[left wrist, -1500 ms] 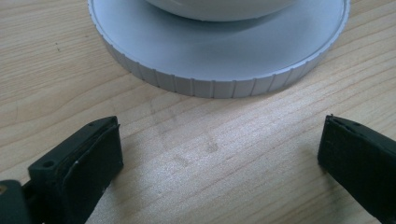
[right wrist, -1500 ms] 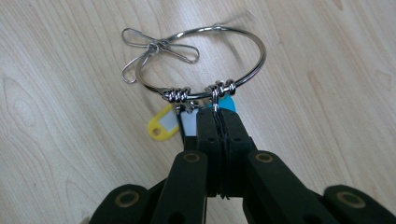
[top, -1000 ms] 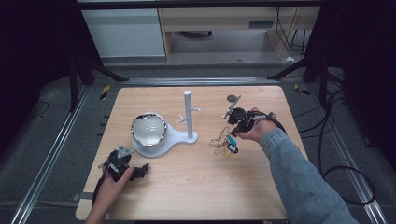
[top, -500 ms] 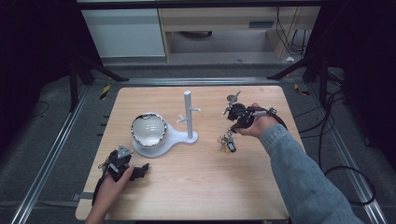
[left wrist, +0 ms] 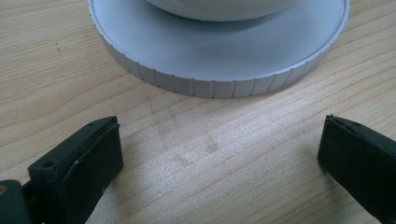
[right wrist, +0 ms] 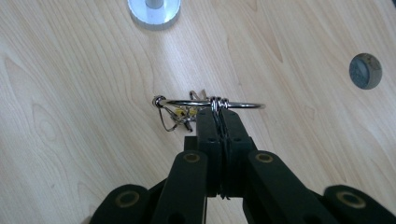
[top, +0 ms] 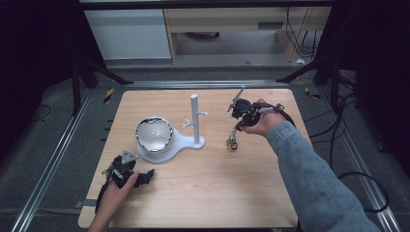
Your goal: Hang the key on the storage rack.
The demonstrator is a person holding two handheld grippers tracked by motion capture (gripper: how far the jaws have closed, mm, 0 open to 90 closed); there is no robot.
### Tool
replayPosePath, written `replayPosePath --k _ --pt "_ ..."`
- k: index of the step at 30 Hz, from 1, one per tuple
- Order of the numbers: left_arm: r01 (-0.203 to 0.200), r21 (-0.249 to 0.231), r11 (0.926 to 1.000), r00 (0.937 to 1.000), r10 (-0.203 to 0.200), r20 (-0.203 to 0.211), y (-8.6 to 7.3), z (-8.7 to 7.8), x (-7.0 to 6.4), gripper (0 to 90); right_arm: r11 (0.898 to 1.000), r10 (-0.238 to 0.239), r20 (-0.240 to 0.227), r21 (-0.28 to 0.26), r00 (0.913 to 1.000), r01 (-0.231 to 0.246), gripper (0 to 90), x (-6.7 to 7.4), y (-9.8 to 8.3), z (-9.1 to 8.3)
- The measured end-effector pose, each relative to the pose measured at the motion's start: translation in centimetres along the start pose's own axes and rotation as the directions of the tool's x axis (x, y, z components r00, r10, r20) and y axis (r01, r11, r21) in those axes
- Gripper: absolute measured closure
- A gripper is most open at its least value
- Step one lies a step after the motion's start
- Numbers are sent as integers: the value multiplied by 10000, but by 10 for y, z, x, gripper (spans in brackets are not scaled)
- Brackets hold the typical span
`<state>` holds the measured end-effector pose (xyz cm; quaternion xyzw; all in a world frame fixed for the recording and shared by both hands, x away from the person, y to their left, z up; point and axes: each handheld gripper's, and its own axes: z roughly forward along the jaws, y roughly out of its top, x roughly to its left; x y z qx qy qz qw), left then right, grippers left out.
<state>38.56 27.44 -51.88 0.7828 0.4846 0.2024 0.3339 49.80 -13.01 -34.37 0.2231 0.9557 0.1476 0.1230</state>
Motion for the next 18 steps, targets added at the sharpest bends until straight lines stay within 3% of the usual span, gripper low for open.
replayPosePath --k 18 --pt "-23 3 10000 10000 23 0 0 0 0 0 9999 -113 181 -120 9998 115 886 -5 11 -22"
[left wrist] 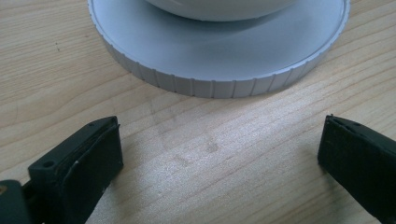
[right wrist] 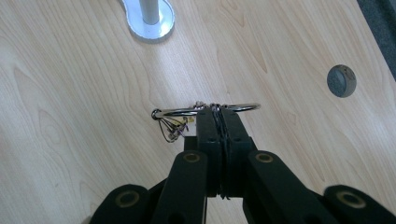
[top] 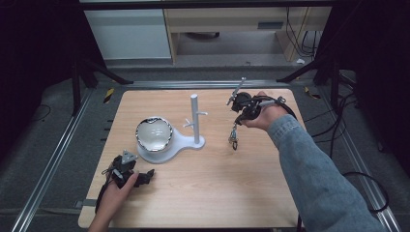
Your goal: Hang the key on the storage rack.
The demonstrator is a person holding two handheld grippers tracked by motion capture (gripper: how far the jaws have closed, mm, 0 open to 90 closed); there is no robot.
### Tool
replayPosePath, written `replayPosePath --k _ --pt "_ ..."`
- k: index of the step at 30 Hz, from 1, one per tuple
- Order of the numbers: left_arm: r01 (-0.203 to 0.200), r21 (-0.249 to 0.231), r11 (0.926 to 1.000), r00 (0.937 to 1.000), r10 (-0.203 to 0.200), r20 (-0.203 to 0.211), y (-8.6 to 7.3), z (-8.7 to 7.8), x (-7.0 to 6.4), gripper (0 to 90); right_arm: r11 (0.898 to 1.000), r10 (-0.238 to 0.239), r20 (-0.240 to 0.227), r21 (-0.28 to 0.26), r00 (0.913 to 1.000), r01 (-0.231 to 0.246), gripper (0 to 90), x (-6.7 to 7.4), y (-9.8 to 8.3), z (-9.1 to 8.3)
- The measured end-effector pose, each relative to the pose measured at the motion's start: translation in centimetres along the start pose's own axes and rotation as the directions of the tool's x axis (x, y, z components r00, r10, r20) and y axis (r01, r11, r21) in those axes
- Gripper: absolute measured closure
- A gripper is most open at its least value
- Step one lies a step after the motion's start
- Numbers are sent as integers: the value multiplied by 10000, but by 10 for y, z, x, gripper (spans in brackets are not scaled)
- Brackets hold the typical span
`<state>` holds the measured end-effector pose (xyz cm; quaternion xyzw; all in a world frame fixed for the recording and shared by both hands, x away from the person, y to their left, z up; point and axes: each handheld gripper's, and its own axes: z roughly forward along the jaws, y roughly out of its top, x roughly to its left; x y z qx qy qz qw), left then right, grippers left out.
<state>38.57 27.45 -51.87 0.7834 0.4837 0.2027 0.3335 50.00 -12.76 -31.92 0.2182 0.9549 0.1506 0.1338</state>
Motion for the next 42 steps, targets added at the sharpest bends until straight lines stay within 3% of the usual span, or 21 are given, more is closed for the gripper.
replayPosePath --k 25,42 --pt "-1 13 10000 10000 1 -2 0 0 0 0 9999 -39 32 -131 10000 40 887 -5 20 -28" --pt "-1 14 10000 10000 1 -1 0 0 0 0 9990 -316 76 -313 9995 318 886 -4 38 -43"
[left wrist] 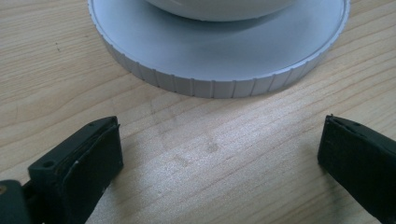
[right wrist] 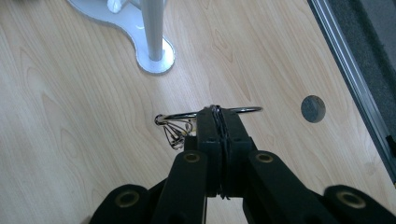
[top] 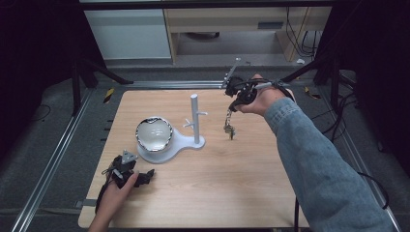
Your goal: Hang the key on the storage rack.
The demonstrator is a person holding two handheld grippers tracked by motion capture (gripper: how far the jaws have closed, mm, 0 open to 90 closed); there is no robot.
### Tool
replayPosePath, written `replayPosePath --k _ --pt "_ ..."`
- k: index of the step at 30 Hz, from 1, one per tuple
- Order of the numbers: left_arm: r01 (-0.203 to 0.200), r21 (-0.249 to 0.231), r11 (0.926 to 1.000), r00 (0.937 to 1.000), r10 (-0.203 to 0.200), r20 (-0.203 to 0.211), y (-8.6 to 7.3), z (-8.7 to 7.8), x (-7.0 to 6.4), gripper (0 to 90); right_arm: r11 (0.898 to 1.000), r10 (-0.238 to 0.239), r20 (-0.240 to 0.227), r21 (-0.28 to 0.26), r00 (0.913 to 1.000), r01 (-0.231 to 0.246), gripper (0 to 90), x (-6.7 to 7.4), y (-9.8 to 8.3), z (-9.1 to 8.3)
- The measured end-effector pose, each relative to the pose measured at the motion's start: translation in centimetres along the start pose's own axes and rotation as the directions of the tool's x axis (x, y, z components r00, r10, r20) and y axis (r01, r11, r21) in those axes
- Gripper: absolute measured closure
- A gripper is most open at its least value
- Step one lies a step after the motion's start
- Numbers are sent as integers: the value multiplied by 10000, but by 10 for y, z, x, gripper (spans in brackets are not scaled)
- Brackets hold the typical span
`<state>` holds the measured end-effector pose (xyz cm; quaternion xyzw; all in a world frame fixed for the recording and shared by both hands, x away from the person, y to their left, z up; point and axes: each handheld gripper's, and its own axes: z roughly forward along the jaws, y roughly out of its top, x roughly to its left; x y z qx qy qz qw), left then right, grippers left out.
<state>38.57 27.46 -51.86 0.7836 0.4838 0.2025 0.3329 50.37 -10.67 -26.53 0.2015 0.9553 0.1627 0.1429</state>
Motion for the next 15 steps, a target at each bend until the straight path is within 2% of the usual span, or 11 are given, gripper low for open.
replayPosePath --k 15 --pt "3 0 10000 10000 -3 1 0 0 0 0 9996 -269 143 -47 9995 270 887 3 16 -10"
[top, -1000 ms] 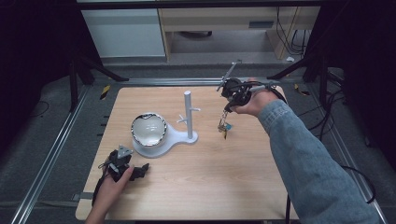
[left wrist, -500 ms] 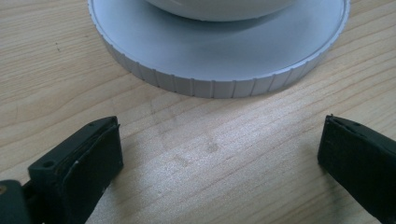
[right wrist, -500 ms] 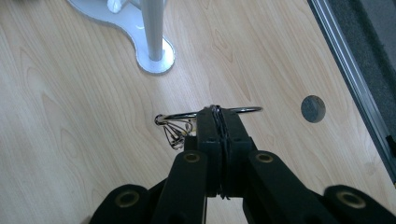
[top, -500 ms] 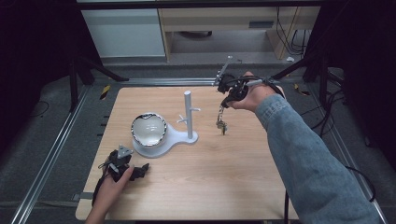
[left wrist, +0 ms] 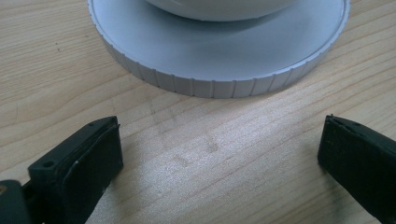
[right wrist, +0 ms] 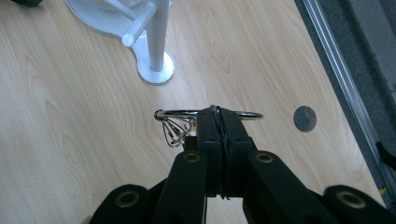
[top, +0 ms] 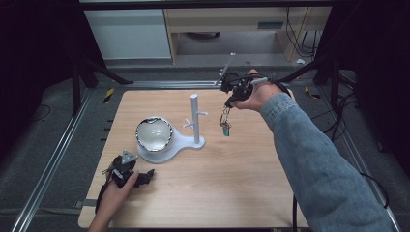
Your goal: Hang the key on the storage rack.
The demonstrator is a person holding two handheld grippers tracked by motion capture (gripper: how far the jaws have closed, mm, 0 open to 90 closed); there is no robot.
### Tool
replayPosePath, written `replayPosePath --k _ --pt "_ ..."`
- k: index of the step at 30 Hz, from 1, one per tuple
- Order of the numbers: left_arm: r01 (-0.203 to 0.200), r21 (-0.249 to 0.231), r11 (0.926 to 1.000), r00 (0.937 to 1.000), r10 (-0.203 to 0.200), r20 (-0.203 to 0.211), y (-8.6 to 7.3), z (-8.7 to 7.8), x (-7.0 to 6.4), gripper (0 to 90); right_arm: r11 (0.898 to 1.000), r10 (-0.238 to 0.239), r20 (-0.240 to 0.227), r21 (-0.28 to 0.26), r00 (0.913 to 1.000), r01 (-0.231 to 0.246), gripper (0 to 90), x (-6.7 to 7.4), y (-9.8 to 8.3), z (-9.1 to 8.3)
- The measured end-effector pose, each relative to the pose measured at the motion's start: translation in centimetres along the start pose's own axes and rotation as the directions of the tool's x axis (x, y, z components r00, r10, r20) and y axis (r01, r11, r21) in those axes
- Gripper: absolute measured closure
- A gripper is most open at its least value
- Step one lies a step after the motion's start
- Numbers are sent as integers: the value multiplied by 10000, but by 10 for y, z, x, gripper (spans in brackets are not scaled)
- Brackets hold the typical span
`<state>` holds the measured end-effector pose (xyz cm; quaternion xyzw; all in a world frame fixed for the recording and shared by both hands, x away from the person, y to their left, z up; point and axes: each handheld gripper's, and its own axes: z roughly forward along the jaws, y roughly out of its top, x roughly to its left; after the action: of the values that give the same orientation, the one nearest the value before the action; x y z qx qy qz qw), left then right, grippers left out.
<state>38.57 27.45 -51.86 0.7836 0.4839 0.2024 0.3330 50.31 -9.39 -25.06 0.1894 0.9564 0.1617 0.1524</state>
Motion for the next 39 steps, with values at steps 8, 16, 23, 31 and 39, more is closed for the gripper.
replayPosePath --k 8,16,23,31,39 --pt "-3 2 10000 10000 3 -1 0 0 0 0 9999 -82 42 -149 10000 83 887 1 7 -9" --pt "-2 0 10000 10000 2 -1 0 0 0 0 9996 -272 116 -72 9996 273 886 3 14 -16" --pt "-6 1 10000 10000 6 -1 0 0 0 0 9991 -404 94 -105 9991 405 887 6 20 -19" --pt "-2 2 10000 10000 2 0 0 0 0 0 9981 -580 -16 -229 9983 580 887 13 25 -22" --pt "-3 0 10000 10000 3 -1 0 0 0 0 9969 -727 -216 -309 9971 720 886 19 31 -21"
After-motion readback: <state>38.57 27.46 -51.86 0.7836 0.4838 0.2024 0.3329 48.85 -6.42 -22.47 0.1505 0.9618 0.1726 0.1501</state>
